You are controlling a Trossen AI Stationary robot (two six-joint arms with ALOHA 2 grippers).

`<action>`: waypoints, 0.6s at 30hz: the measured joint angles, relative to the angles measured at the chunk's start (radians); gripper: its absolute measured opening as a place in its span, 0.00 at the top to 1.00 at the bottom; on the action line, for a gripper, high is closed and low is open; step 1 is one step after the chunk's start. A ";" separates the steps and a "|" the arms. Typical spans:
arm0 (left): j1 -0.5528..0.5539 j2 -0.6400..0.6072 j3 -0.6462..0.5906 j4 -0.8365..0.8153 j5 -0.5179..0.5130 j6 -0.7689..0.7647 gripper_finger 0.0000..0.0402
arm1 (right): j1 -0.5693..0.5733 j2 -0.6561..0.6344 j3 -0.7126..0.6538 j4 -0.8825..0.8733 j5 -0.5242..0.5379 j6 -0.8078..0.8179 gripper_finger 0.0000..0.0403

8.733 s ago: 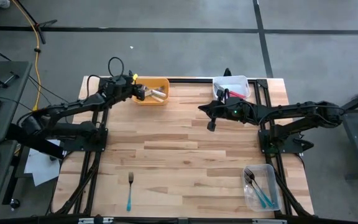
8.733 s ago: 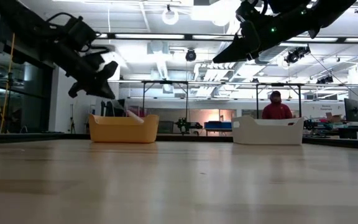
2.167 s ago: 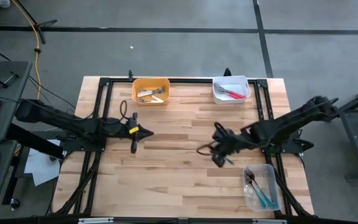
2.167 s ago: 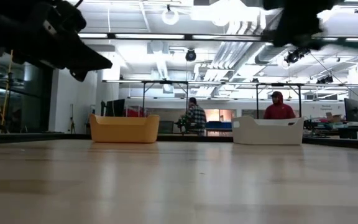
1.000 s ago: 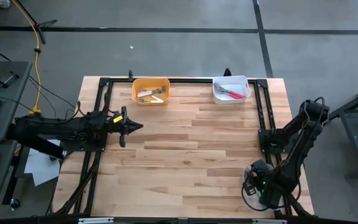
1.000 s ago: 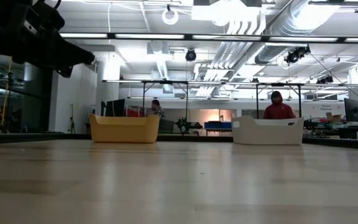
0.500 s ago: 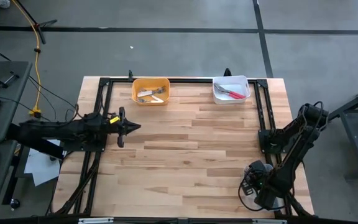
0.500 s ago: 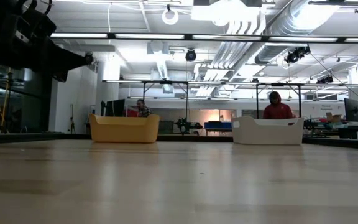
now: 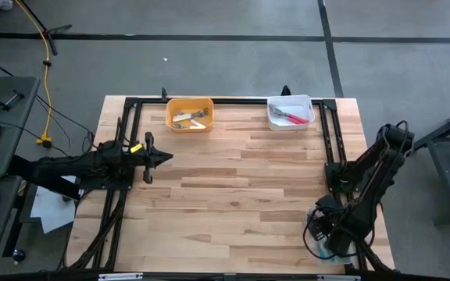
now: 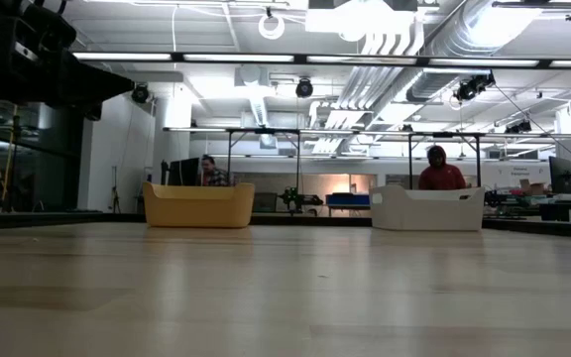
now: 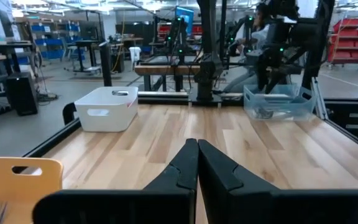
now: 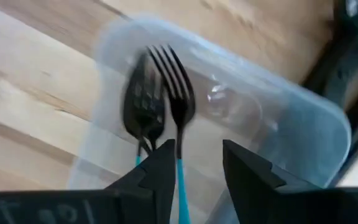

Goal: Sort silverware by color (type)
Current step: Return to Home Position

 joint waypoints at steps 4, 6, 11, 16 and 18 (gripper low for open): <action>0.018 0.003 0.000 0.000 0.002 -0.003 1.00 | -0.017 -0.070 0.000 -0.031 0.125 -0.077 0.76; 0.023 0.004 0.000 -0.001 0.002 -0.014 1.00 | -0.040 -0.104 0.000 -0.036 0.205 -0.159 0.81; 0.024 0.004 0.000 0.000 0.002 -0.022 1.00 | -0.146 -0.170 0.001 -0.025 0.414 -0.489 0.96; 0.024 0.004 0.000 0.000 0.003 -0.027 1.00 | -0.300 -0.212 0.000 0.145 0.576 -1.076 0.99; 0.024 0.008 0.000 0.002 0.003 -0.050 1.00 | -0.372 -0.229 0.000 0.276 0.611 -1.356 1.00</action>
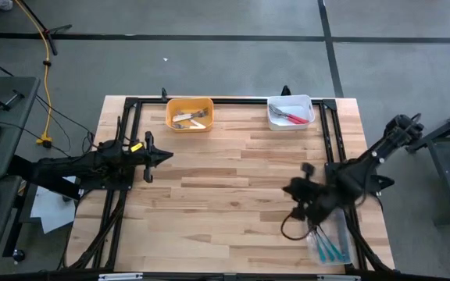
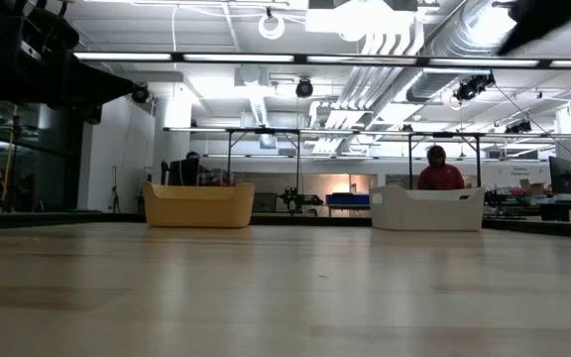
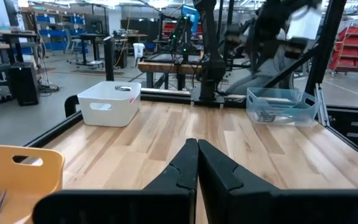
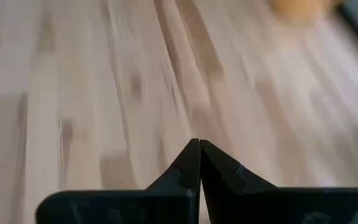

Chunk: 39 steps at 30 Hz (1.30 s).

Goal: Sort silverware by color (type)
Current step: Return to Home Position

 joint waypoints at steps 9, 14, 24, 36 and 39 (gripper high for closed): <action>0.000 0.028 0.001 -0.001 -0.005 -0.010 1.00 | -0.452 -0.007 0.000 0.492 -0.425 -0.778 1.00; 0.000 0.036 0.001 -0.001 -0.005 -0.003 1.00 | -0.649 0.031 -0.001 0.666 -0.674 -0.995 1.00; 0.000 0.036 0.001 0.000 -0.005 -0.012 1.00 | -0.821 0.119 -0.001 0.783 -0.842 -1.153 1.00; 0.000 0.036 0.001 0.000 -0.005 -0.005 0.99 | -0.883 0.085 -0.173 1.042 -0.897 -1.185 1.00; 0.000 0.036 0.001 -0.001 -0.005 -0.004 0.99 | -0.908 0.058 -0.356 1.288 -0.893 -1.132 1.00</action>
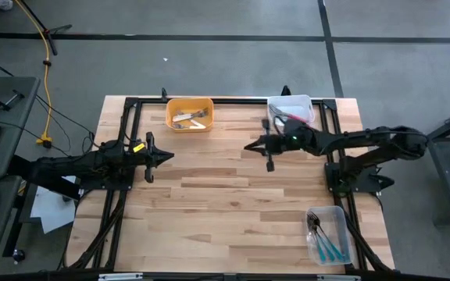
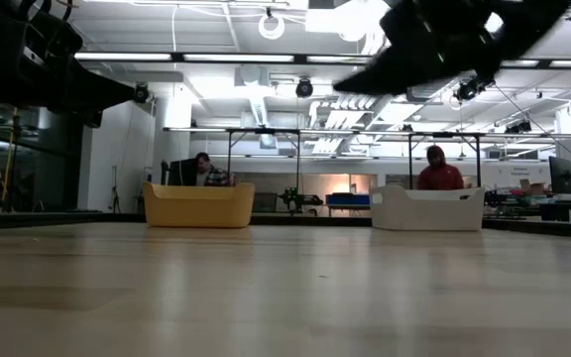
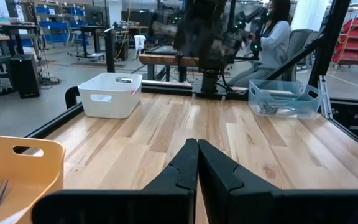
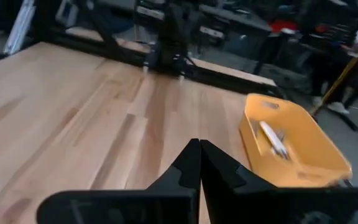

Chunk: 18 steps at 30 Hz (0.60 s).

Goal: Sort silverware by color (type)
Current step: Return to Home Position

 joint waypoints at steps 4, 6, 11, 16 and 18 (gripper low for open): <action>0.000 0.000 0.000 0.000 0.000 0.001 0.99 | -0.021 -0.039 -0.225 0.288 -0.004 0.102 1.00; 0.000 0.000 0.000 0.000 0.000 0.001 0.99 | -0.030 -0.067 -0.317 0.378 -0.001 0.124 1.00; 0.000 0.000 0.000 0.000 0.000 0.001 0.99 | -0.053 -0.195 -0.469 0.467 -0.002 0.188 1.00; 0.000 0.000 0.000 0.000 0.000 0.001 0.99 | -0.100 -0.393 -0.517 0.372 -0.002 0.199 1.00; 0.000 0.000 0.000 0.000 0.000 0.001 0.99 | -0.117 -0.473 -0.516 0.295 0.000 0.182 1.00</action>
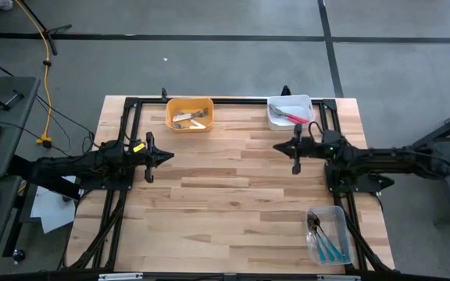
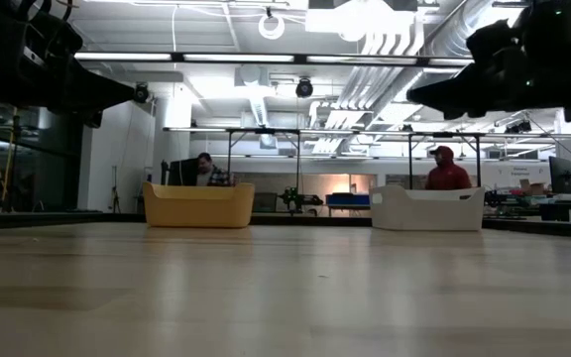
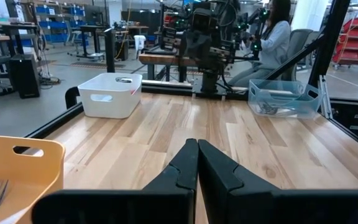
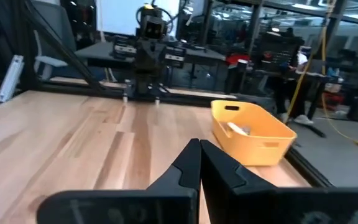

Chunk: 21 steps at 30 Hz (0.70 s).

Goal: Sort silverware by color (type)
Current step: Return to Home Position

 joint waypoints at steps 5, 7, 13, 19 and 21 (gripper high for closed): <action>0.000 0.000 0.000 0.000 0.000 0.000 0.99 | -0.028 -0.156 0.014 -0.217 0.001 -0.018 1.00; 0.000 0.000 0.000 0.000 0.000 0.000 0.99 | -0.034 -0.200 -0.001 -0.288 -0.002 0.000 1.00; 0.000 0.000 0.000 0.000 0.000 0.000 0.99 | -0.030 -0.264 -0.084 -0.257 0.120 0.070 1.00; 0.000 0.000 0.000 0.000 0.000 0.000 0.99 | 0.023 -0.277 -0.086 -0.251 0.250 0.025 1.00; 0.000 0.000 0.000 0.000 0.000 0.000 0.99 | 0.026 -0.287 -0.086 -0.269 0.260 0.031 1.00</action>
